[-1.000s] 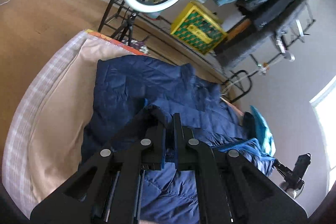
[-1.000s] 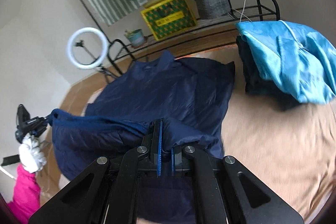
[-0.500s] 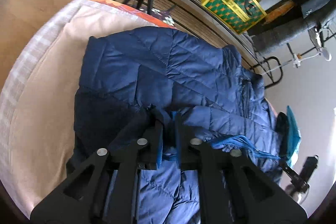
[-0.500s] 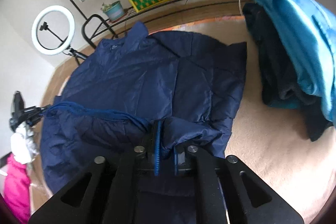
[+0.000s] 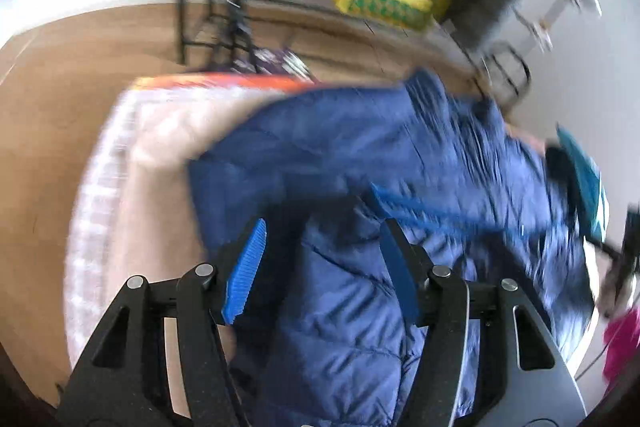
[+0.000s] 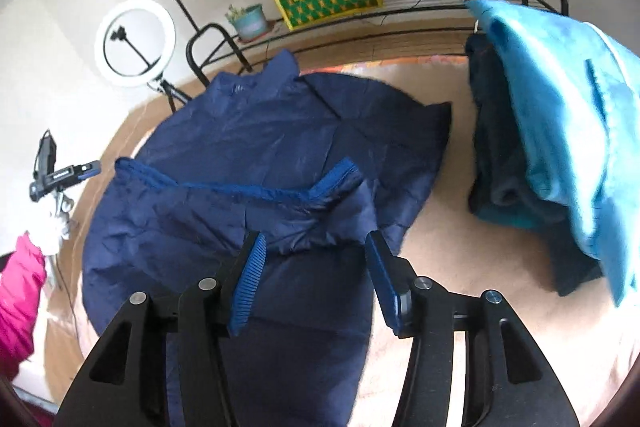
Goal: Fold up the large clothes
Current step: 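Open both grippers and release the jacket hem onto the jacket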
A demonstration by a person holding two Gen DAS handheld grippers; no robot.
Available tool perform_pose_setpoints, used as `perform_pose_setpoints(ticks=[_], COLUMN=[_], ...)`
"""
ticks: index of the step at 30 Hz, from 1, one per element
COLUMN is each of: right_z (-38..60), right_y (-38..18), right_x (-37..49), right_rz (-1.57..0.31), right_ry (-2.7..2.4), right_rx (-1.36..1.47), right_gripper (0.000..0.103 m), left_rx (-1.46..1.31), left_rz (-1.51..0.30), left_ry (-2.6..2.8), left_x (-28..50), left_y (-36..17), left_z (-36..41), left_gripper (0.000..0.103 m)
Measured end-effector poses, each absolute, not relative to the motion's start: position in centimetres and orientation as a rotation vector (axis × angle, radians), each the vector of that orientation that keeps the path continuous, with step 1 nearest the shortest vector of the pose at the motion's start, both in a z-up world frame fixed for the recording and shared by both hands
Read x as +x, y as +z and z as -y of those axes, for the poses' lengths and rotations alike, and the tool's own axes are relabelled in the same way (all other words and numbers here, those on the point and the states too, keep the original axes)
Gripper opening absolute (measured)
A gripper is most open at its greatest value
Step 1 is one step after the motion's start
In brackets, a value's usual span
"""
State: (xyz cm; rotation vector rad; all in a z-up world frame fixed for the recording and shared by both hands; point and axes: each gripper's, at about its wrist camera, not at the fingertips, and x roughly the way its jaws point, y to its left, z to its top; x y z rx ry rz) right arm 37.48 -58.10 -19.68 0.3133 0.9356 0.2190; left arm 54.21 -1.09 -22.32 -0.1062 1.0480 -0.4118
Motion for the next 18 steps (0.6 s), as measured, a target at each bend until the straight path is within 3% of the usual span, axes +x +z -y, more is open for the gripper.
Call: perform_pose_setpoints(ticks=[9,11,14,18], right_z=[56.6,57.0,58.0,57.6], right_y=[-20.3,-20.4,-20.3,-21.0], right_x=[39.7,40.2,40.8,41.7], right_rz=[-0.974,-0.982,-0.972,-0.999], right_ry=[0.168,0.115,0.085,0.114], right_rx=[0.174,0.14,0.142,0.12], right_gripper=[0.052,0.052,0.052,0.05], left_rx=[0.027,0.05,0.051,0.022], left_rz=[-1.052,-1.052,-1.054,-1.063], left_ry=[-0.432,-0.429,-0.425,-0.426], left_x=[55.5,55.6,55.8,56.0], left_y=[-25.2,-25.4,-25.8,-25.8], left_z=[5.5,6.0,5.9,5.3], left_gripper=[0.057,0.038,0.022,0.01])
